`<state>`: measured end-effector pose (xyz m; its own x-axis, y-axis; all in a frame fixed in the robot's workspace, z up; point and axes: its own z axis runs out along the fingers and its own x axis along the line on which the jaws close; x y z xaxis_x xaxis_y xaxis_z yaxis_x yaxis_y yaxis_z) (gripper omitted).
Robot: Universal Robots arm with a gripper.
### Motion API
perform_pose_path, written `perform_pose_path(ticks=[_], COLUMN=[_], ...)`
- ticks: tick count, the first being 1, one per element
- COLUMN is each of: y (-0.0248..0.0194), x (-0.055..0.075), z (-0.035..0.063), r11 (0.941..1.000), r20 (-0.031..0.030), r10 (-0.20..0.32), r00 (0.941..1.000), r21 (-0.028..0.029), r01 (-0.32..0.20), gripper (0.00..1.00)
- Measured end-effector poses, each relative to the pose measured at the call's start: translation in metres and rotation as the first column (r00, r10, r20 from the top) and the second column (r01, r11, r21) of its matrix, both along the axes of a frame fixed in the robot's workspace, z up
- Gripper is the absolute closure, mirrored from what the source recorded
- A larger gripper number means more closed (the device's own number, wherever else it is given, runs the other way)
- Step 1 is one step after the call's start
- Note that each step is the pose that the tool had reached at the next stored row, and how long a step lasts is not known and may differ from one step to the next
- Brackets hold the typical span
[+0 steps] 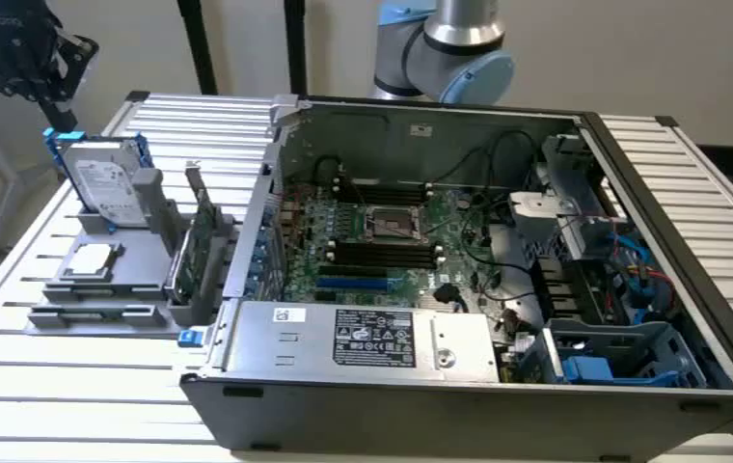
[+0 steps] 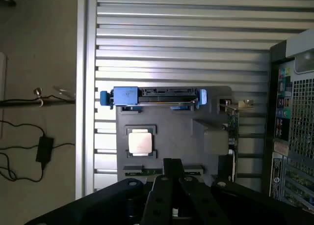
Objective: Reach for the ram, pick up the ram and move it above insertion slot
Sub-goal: 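Reach for the ram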
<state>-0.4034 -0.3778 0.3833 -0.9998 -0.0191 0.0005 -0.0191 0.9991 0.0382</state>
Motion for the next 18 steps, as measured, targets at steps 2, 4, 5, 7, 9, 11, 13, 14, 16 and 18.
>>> perform_pose_path(ticks=[2,4,5,7,9,11,13,14,16,18], y=[0.0,0.0,0.0,0.0,0.0,0.0,-0.0001,-0.0007,-0.0029,-0.0084], x=[0.0,0.0,0.0,0.0,0.0,0.0,0.0,0.0002,0.0014,0.0044], z=[0.0,0.0,0.0,0.0,0.0,0.0,-0.0002,-0.0003,-0.0004,-0.0008], r11=[1.0,1.0,1.0,1.0,1.0,1.0,1.0,1.0,1.0,1.0], r20=[0.0,0.0,0.0,0.0,0.0,0.0,0.0008,0.0008,0.0006,0.0006], r10=[0.0,0.0,0.0,0.0,0.0,0.0,0.0,0.0,0.0,0.0], r00=[1.0,1.0,1.0,1.0,1.0,1.0,1.0,1.0,1.0,1.0], r21=[0.0,0.0,0.0,0.0,0.0,0.0,0.0,0.0001,-0.0001,0.0], r01=[0.0,0.0,0.0,0.0,0.0,0.0,0.0,0.0,0.0,0.0], gripper=[0.89,0.89,0.89,0.89,0.89,0.89,0.89,0.89,0.89,0.89])
